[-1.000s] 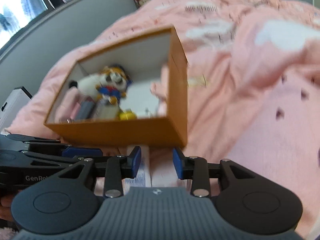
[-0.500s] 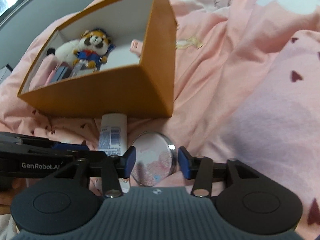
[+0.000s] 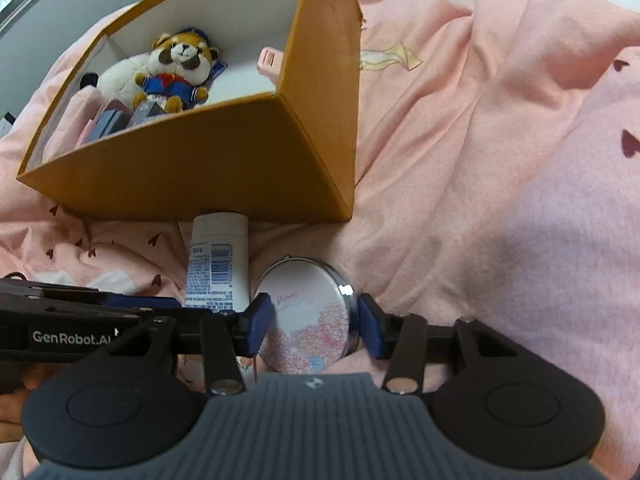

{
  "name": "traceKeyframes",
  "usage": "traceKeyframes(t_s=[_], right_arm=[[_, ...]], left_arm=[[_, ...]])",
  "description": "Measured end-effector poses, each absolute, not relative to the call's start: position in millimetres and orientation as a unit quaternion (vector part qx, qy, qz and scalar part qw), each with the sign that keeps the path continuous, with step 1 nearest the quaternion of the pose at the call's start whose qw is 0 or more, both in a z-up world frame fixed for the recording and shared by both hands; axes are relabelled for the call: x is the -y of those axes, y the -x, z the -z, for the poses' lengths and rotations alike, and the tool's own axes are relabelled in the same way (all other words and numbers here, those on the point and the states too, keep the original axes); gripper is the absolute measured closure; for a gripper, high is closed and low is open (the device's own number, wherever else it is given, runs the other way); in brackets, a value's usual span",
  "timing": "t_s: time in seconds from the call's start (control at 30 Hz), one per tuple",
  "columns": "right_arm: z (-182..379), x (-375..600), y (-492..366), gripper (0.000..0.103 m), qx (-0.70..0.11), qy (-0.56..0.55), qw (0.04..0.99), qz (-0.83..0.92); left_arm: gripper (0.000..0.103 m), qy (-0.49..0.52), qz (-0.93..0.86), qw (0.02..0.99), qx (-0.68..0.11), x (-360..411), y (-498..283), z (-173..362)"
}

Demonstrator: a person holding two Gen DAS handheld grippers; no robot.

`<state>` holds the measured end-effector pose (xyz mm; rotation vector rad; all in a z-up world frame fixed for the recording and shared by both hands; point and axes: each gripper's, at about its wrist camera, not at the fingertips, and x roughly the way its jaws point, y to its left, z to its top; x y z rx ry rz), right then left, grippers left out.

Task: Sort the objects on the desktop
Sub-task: 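Grasp the white lotion tube with the left tool while the right tool grasps the compact mirror, then lift the lotion tube and compact mirror off the bedspread with both tools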

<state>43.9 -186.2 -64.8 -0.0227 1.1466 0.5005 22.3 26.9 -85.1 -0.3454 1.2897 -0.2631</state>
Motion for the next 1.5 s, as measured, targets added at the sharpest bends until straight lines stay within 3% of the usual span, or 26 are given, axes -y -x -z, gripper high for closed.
traceKeyframes(t_s=[0.17,0.57,0.63,0.67,1.23,1.33,1.5], right_arm=[[55,198,-37,0.074,-0.520,-0.020,0.817,-0.246],[54,185,-31,0.072,-0.522,-0.021,0.793,-0.313],[57,183,-33,0.078,-0.525,-0.016,0.793,-0.310],[57,183,-33,0.088,-0.526,-0.018,0.793,-0.307],[55,193,-38,0.089,-0.522,-0.050,0.805,-0.277],[56,192,-39,0.089,-0.524,-0.054,0.804,-0.275],[57,193,-40,0.089,-0.527,-0.063,0.803,-0.272]], left_arm=[[0.053,0.164,0.123,0.778,-0.593,-29,-20,82],[0.053,0.169,0.116,0.777,-0.595,-36,-13,78],[0.053,0.170,0.115,0.777,-0.595,-32,-17,81],[0.053,0.170,0.115,0.777,-0.595,-32,-17,81],[0.045,0.149,0.138,0.764,-0.612,-25,-17,89],[0.061,0.141,0.152,0.766,-0.608,-21,-14,86],[0.074,0.122,0.156,0.780,-0.594,-19,-6,75]])
